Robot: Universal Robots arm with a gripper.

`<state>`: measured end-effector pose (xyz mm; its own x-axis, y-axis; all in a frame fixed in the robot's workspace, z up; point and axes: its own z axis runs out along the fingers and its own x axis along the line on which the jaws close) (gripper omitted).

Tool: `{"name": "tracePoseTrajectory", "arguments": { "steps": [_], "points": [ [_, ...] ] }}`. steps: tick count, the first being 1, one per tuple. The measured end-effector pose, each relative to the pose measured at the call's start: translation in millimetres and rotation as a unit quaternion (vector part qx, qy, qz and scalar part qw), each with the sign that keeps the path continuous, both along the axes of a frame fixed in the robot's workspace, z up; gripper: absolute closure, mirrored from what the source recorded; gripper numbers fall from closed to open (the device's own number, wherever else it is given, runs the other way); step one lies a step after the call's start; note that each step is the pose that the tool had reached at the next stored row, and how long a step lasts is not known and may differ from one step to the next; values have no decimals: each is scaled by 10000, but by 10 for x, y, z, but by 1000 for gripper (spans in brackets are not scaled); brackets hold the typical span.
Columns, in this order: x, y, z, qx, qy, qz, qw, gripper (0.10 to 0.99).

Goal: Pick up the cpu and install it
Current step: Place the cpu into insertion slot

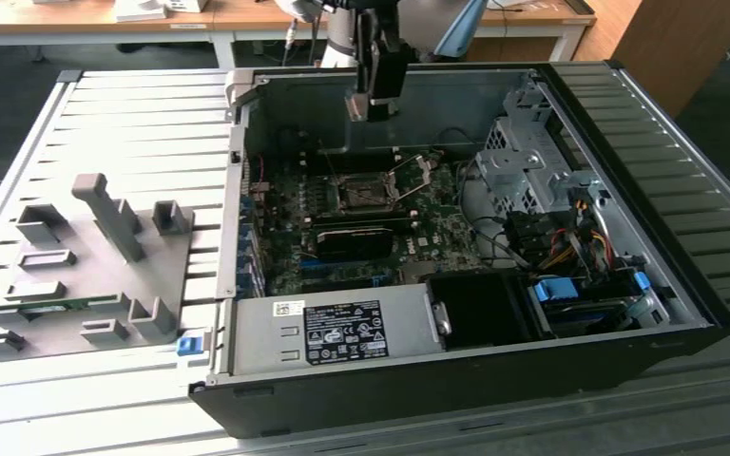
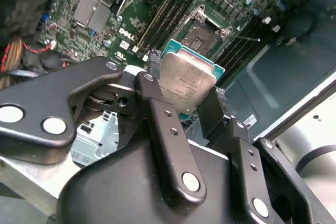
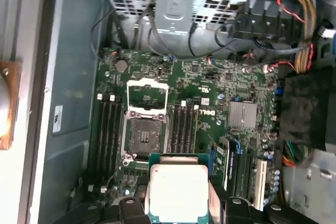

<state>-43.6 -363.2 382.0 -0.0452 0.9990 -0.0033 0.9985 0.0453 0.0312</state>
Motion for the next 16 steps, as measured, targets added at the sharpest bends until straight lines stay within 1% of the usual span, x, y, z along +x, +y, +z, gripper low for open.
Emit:
{"name": "tracePoseTrajectory", "arguments": {
  "steps": [2,5,8,11,13,16],
  "points": [
    [0,0,-3,0,0,-154,9999,553],
    [0,1,-7,-2,0,-389,9992,553],
    [0,5,-12,-2,1,-495,9988,553],
    [3,17,-38,4,18,-494,9988,553],
    [6,22,-55,7,18,-419,9991,553],
    [8,23,-88,5,19,-211,9998,553]
  ]
}}
